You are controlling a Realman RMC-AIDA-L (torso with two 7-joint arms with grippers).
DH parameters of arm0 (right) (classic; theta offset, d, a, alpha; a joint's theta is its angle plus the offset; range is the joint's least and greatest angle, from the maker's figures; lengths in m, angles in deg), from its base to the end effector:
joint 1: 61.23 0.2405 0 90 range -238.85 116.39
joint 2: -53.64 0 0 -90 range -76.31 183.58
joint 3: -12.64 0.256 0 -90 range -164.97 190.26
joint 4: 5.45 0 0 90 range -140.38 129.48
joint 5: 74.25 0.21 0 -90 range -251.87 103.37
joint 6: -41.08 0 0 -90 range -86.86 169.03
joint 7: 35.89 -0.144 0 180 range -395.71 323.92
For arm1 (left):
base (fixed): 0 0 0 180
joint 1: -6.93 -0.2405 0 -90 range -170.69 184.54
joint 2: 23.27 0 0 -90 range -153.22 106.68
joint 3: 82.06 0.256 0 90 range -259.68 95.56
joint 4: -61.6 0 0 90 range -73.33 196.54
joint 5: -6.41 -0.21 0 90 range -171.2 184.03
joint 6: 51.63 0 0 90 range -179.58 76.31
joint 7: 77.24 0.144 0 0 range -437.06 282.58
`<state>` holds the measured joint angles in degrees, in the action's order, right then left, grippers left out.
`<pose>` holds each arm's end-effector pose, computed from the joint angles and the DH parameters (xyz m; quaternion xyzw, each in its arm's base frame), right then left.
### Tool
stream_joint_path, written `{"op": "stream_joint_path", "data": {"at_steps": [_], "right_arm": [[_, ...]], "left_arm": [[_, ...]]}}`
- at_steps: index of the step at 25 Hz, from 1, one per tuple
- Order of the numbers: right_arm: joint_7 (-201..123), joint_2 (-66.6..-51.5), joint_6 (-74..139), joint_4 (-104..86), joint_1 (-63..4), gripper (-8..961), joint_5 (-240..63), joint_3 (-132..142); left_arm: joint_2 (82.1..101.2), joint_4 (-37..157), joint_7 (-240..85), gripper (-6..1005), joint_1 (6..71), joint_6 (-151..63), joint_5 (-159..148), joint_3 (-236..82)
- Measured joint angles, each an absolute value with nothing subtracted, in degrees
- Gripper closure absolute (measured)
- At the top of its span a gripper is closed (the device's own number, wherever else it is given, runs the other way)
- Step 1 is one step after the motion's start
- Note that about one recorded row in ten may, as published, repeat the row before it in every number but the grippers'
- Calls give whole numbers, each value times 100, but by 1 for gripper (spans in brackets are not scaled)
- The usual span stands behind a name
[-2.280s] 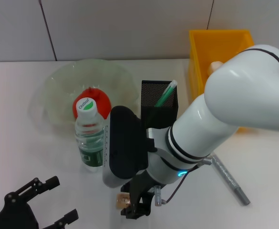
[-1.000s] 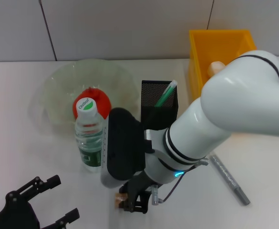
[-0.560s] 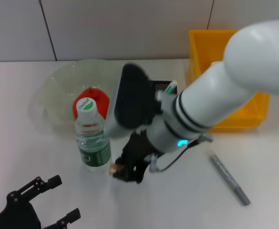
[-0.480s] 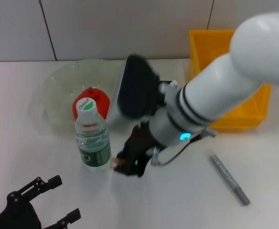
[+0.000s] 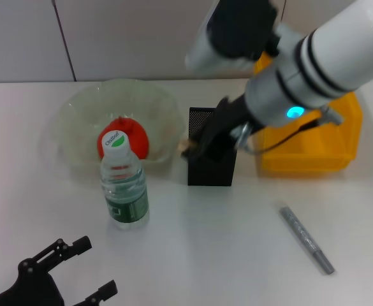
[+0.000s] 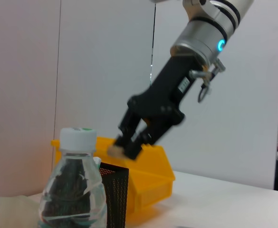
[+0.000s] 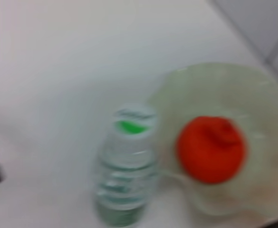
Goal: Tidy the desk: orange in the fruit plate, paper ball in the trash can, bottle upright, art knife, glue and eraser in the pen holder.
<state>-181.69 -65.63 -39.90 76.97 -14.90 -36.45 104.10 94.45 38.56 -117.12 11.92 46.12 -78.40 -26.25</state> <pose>0.0546 0.3727 -0.0253 -0.9707 0.1232 -0.0928 0.1841 -0.3308 0.1808 -0.0188 -0.8928 -0.1409 -0.3526 0.2424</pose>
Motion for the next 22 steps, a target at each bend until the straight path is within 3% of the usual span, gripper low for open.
{"op": "stream_joint_path", "data": {"at_steps": [22], "right_arm": [[-18335,-6572,-3204,7226,-1454,703,-4527,10554]], "left_arm": [[9468,3993,-11772,184,1270,4656,-7840,-2607]]}}
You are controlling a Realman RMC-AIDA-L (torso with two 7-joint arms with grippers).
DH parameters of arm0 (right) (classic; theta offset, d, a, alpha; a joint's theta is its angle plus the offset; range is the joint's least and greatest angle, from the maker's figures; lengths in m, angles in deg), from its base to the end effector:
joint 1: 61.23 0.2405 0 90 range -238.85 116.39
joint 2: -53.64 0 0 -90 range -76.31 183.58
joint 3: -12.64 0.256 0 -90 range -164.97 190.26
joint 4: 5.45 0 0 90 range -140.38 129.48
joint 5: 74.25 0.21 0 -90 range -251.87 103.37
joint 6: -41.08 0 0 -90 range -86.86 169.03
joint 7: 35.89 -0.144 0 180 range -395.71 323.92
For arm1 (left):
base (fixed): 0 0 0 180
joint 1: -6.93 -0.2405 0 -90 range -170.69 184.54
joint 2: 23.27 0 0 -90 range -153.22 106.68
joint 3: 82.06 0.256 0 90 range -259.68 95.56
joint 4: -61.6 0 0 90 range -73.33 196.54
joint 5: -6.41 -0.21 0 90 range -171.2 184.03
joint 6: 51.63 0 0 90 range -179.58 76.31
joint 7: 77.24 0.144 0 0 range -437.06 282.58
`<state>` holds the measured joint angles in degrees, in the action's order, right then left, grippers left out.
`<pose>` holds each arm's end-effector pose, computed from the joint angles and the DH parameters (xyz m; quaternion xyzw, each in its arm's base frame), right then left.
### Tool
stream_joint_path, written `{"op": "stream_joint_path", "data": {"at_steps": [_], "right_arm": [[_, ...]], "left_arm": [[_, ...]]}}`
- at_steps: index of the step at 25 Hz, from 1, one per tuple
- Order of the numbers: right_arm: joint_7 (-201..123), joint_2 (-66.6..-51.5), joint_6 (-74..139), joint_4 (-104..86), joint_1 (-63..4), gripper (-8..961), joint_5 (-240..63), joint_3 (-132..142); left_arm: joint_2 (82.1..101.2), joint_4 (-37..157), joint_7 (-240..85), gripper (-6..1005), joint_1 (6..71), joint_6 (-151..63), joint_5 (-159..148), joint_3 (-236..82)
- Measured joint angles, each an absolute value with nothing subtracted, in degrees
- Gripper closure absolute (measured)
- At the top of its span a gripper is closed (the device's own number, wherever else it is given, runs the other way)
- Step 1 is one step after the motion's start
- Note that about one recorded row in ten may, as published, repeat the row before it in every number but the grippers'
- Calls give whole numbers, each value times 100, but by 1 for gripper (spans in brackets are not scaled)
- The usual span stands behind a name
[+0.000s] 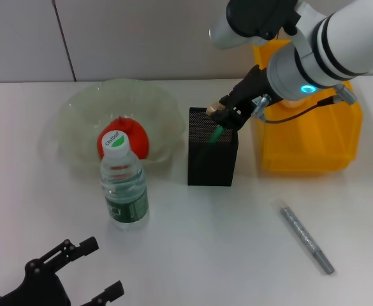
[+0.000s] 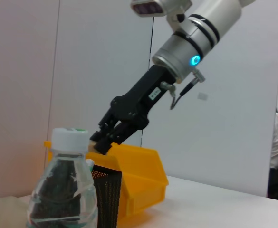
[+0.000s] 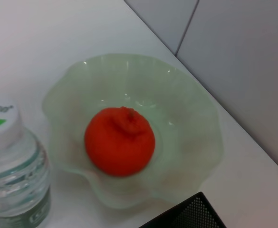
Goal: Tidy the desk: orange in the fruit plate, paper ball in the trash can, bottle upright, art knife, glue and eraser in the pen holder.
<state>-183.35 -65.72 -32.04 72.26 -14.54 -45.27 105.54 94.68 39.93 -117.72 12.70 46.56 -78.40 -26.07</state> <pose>0.0742 0.4045 -0.0174 -0.9460 0.1422 -0.1063 0.2713 -0.3273 0.1811 -0.0232 -0.8901 -0.1495 -0.3628 0.2320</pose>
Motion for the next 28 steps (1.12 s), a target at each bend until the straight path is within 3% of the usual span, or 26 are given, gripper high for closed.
{"op": "stream_joint_path", "data": {"at_steps": [15,23,28], "right_arm": [[-18350,-6584,-2711,6506,-1153,702,-4585,10095],[-18423,-6589,-2736,6574,-1202,563,-4659,9995],[-18660,-6573,-2872,6957,-1289,399,-4671,10042]], "left_arm": [[9476,4001,-11776,184,1317,4657,-7840,-2480],[9477,4007,-11776,184,1325,4638,-7840,-2433],[9477,4093,-11751,184,1394,4625,-7839,-2396]]}}
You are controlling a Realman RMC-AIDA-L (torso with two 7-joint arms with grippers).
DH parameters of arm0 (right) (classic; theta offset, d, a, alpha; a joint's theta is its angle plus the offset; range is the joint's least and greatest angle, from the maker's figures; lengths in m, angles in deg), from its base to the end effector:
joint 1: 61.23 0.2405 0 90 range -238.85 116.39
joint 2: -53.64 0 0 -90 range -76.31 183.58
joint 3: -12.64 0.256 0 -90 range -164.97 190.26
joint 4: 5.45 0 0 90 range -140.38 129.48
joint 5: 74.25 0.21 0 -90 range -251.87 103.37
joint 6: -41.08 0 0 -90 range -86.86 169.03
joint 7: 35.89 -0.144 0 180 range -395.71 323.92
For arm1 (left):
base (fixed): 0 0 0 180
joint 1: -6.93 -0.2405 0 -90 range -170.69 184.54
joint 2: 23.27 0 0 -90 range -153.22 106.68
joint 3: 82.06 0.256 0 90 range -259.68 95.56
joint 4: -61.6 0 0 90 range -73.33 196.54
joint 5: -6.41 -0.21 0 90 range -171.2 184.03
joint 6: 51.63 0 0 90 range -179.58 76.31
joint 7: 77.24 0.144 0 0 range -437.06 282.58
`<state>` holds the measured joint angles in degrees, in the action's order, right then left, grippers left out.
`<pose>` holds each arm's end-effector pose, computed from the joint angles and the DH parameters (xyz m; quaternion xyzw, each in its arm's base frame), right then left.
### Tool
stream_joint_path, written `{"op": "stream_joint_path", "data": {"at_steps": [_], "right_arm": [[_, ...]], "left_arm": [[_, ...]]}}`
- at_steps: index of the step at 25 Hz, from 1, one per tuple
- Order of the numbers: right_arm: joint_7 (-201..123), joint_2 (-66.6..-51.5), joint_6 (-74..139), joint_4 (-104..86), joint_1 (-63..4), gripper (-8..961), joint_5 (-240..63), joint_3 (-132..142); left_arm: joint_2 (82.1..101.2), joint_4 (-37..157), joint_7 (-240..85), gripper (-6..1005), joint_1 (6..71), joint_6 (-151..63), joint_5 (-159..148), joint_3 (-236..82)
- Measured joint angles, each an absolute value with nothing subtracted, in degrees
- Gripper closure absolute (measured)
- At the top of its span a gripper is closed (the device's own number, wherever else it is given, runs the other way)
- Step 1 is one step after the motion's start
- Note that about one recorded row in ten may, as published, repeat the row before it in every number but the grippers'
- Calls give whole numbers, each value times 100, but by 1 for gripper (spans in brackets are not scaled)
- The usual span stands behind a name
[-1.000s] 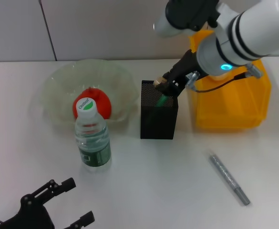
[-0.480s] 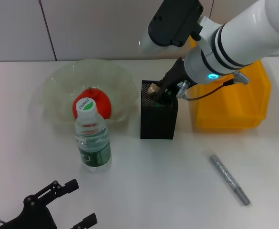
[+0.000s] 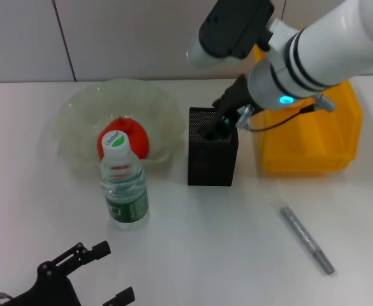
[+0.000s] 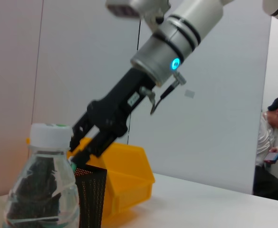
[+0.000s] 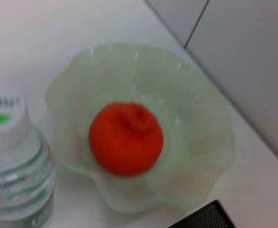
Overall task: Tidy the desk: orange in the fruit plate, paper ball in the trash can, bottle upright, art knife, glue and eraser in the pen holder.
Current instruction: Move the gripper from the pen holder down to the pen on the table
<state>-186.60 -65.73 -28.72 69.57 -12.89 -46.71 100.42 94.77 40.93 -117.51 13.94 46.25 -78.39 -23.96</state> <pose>0.0687 0.4042 -0.0366 -0.9452 0.1283 -0.1207 0.2748 -0.3221 0.1830 -0.0309 -0.8959 -0.1454 -0.3632 0.2107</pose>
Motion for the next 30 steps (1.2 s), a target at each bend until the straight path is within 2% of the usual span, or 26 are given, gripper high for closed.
{"op": "stream_joint_path", "data": {"at_steps": [8,10,15,22,28,30], "right_arm": [[-19157,-6568,-4147,8515,-1654,398,-4683,10397],[-19466,-6568,-4655,9095,-1922,398,-4683,10393],[-20132,-6571,-5142,9762,-2463,220,-4683,10435],[-20539,-6613,-5854,9873,-2802,152,-4616,10745],[-20558,-6628,-6002,9422,-2999,153,-4541,11115],[-20538,-6590,-5913,9047,-3059,154,-4565,11116]], "left_arm": [[9460,4155,-11721,184,1447,4604,-7840,-2392],[9457,4155,-11723,184,1460,4603,-7840,-2392],[9458,4147,-11773,184,1606,4594,-7840,-2395],[9466,4148,-11792,184,1801,4557,-7876,-2401],[9454,4102,-11786,184,1884,4485,-7988,-2418],[9440,4093,-11781,184,1971,4444,-7990,-2399]]}}
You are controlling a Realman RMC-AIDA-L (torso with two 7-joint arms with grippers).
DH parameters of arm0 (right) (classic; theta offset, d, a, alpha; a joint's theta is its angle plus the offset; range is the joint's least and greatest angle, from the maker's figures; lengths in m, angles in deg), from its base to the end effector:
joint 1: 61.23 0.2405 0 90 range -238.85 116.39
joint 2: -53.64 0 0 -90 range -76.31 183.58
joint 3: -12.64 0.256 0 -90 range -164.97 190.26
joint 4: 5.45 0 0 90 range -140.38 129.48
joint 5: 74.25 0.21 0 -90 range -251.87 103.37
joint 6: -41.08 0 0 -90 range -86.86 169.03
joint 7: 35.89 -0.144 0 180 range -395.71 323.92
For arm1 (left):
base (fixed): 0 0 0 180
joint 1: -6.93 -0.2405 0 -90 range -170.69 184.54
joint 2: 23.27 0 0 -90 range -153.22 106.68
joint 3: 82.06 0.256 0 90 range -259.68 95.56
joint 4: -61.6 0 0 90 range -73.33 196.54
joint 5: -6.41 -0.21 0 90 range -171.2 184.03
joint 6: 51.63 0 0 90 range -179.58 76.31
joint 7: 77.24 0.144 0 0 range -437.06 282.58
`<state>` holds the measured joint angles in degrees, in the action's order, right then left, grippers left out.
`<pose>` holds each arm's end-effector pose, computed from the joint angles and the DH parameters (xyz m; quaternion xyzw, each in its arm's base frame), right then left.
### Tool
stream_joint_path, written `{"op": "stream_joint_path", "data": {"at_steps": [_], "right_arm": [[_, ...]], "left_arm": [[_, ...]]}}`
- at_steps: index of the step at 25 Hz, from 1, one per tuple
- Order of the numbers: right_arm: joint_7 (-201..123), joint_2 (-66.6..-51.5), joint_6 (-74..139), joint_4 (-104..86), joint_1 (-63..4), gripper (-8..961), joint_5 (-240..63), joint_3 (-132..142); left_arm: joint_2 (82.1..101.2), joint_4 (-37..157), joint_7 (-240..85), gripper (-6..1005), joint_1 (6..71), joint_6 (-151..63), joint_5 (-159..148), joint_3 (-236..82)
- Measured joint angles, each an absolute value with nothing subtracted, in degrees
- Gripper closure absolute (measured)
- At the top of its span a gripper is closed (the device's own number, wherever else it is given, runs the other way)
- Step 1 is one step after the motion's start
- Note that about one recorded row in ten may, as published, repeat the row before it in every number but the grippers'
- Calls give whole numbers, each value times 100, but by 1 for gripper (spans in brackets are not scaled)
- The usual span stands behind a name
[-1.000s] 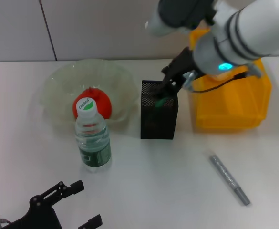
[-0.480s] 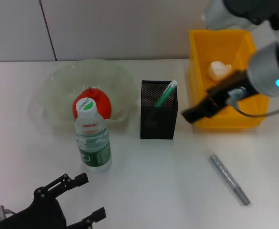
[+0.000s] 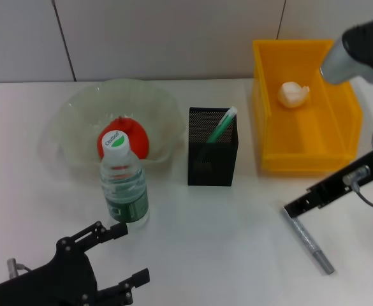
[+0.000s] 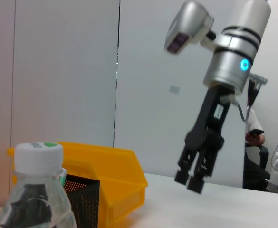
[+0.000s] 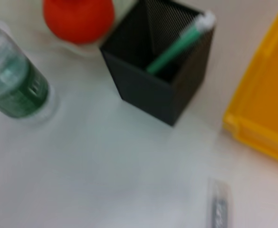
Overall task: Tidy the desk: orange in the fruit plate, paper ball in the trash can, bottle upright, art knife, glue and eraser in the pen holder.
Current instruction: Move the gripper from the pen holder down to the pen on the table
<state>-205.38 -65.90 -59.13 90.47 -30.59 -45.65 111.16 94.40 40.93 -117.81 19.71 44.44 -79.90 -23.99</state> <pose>0.1498 0.3261 0.0296 -0.8576 0.4349 -0.1545 0.2269 -0.3081 0.2147 -0.0327 -0.9099 -0.1071 -0.3528 0.1900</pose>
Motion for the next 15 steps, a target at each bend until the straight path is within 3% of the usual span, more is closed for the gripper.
{"op": "stream_joint_path", "data": {"at_steps": [15], "right_arm": [[-20359,-6562,-5207,7845,-3028,181,-4844,11009]], "left_arm": [[9474,4130,-11725,184,2103,4220,-7989,-2434]]}}
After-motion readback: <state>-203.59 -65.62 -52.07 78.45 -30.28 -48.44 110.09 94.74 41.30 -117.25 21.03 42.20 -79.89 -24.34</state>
